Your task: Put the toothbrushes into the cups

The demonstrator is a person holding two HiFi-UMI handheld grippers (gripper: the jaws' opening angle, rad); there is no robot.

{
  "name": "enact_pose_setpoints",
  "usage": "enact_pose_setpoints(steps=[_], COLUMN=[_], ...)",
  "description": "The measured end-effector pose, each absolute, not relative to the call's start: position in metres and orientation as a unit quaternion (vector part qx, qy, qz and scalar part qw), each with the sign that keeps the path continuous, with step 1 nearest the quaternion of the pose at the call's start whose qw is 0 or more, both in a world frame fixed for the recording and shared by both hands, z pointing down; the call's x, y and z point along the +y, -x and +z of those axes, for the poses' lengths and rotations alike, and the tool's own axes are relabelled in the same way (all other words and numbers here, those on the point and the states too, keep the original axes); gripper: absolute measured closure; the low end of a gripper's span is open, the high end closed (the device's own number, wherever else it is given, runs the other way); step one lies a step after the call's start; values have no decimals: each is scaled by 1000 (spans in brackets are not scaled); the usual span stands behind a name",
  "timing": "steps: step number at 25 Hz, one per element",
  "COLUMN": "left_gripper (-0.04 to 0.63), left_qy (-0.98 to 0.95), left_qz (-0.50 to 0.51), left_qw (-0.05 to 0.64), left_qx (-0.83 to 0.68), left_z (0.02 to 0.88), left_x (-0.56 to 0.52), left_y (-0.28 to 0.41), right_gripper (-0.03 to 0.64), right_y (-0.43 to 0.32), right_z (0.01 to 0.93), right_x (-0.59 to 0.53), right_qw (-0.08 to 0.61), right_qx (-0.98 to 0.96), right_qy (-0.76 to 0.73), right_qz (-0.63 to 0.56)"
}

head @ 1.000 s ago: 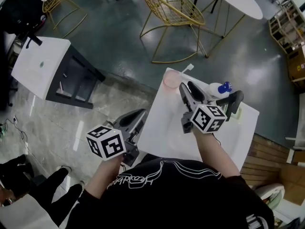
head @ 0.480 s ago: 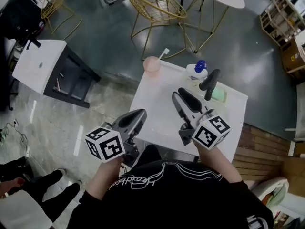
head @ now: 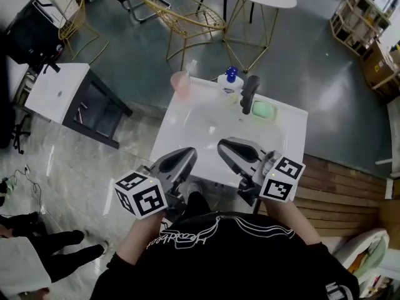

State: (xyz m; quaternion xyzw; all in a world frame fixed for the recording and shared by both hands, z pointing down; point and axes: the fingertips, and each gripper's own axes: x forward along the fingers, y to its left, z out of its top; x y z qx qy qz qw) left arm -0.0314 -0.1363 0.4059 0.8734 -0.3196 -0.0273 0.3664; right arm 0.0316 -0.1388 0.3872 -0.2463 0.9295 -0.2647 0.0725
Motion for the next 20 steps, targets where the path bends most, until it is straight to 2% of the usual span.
enact_pose_setpoints(steps=[12,20], left_gripper=[589,589], left_qy=[-889,-898], left_qz=[-39,-46], left_qw=[327,310], left_qx=[-317,-309], left_z=[374,360], left_x=[-64,-41], left_y=[-14,-32], right_gripper=[586,586], right_y=[-74,-88], right_z=[357,353], right_x=[-68,-44], right_qw=[108,106], right_qx=[931,932], right_qy=[216,217], right_qz=[-273,-270])
